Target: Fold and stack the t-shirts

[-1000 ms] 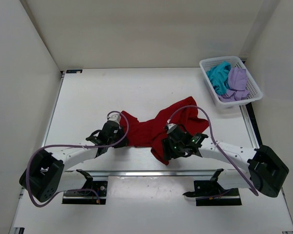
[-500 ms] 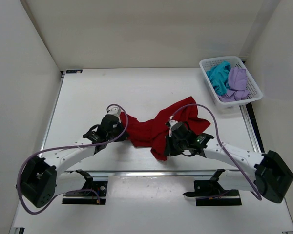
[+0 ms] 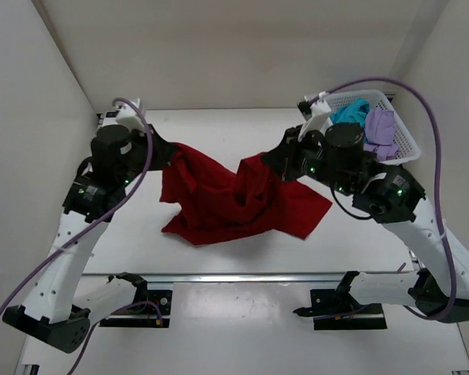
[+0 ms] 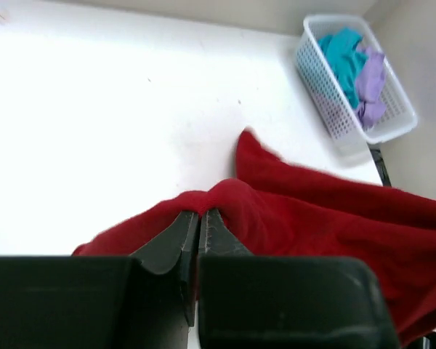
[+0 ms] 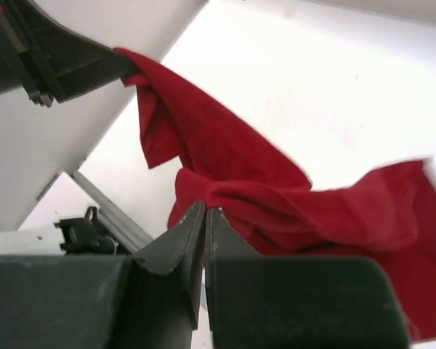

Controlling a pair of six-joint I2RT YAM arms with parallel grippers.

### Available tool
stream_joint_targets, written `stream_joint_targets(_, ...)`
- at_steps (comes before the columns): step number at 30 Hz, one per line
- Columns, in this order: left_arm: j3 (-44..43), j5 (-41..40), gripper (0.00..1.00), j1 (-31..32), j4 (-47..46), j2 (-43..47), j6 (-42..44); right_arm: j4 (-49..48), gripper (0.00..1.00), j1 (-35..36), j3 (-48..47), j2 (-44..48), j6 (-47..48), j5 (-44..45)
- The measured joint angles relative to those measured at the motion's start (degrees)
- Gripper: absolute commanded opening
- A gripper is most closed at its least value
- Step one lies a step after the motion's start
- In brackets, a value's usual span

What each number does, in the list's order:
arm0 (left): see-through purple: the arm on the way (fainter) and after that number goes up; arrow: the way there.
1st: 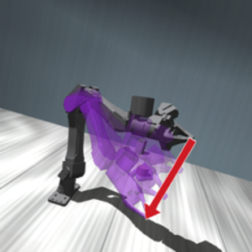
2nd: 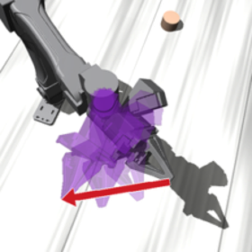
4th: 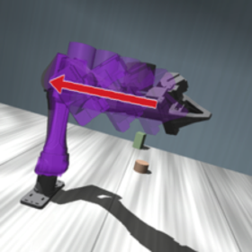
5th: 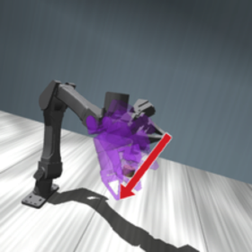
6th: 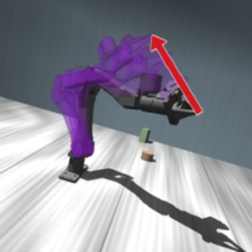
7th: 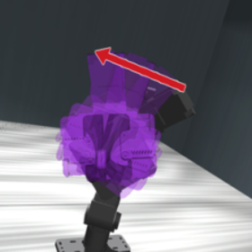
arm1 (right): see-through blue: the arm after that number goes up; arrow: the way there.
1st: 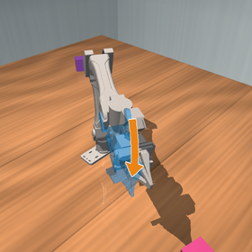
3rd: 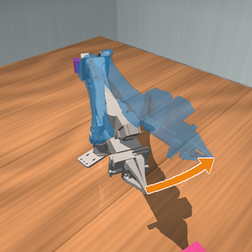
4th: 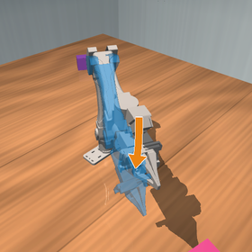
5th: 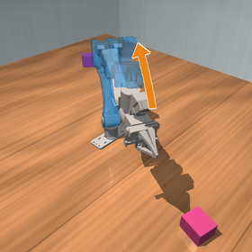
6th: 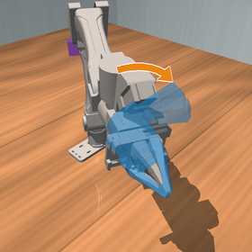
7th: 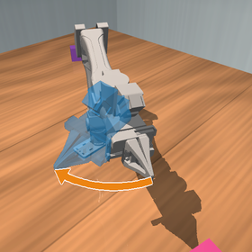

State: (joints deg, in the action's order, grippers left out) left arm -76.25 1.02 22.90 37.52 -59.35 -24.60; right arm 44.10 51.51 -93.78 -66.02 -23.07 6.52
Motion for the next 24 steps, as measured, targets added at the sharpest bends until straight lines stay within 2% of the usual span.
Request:
stream_joint_targets(2, -3.93, 1.25, 0.0, -2.78, 2.93, 0.68, 1.03, 2.67, 0.0, 0.17, -7.63, -2.73, 1.6, 1.03)
stream_joint_targets(4, -6.6, 1.79, 0.0, -4.98, 4.9, 0.98, 1.75, 3.52, 0.0, -3.32, -12.55, -5.14, 3.19, -1.09)
stream_joint_targets(10, -4.85, 1.16, 0.0, -8.26, 3.74, -2.08, 2.73, 0.44, 0.0, -27.21, -11.23, -12.76, 5.57, -12.37)
stream_joint_targets(14, -2.45, 0.33, 0.0, -10.36, -0.37, -12.9, 2.51, -1.42, 0.0, -33.73, -14.1, -26.51, 6.38, -17.51)
stream_joint_targets(17, -6.73, -2.73, 0.03, -11.32, -1.03, -27.1, 2.16, 1.53, 0.0, -36.96, -27.78, -43.58, 6.47, -21.57)
stream_joint_targets(19, -15.04, -4.28, 0.13, -12.04, -0.39, -37.7, 1.95, 3.3, 0.0, -39.23, -42.29, -56.11, 5.64, -24.28)
stream_joint_targets(20, -21.27, -4.74, 0.33, -12.39, 0.9, -43.41, 1.75, 3.19, 0.04, -40.46, -48.5, -61.18, 4.52, -25.81)
stream_joint_targets(21, -27.93, -4.81, 0.54, -12.72, 1.73, -48.61, 1.66, 1.88, 0.16, -41.9, -51.82, -64.52, 3.06, -27.71)
stream_joint_targets(22, -33.92, -4.63, 0.63, -13.07, 1.9, -52.83, 1.79, 0.48, 0.22, -43.47, -52.46, -66.2, 1.27, -29.66)
stream_joint_targets(23, -40.57, -4.46, 0.8, -13.44, 2.58, -56.92, 1.31, -0.02, 0.33, -45.18, -52.09, -66.9, -0.31, -31.76)
stream_joint_targets(24, -44.48, -4.59, 0.92, -13.7, 2.36, -59.25, 1.6, -0.7, 0.4, -46.84, -51.06, -66.95, -1.6, -33.24)
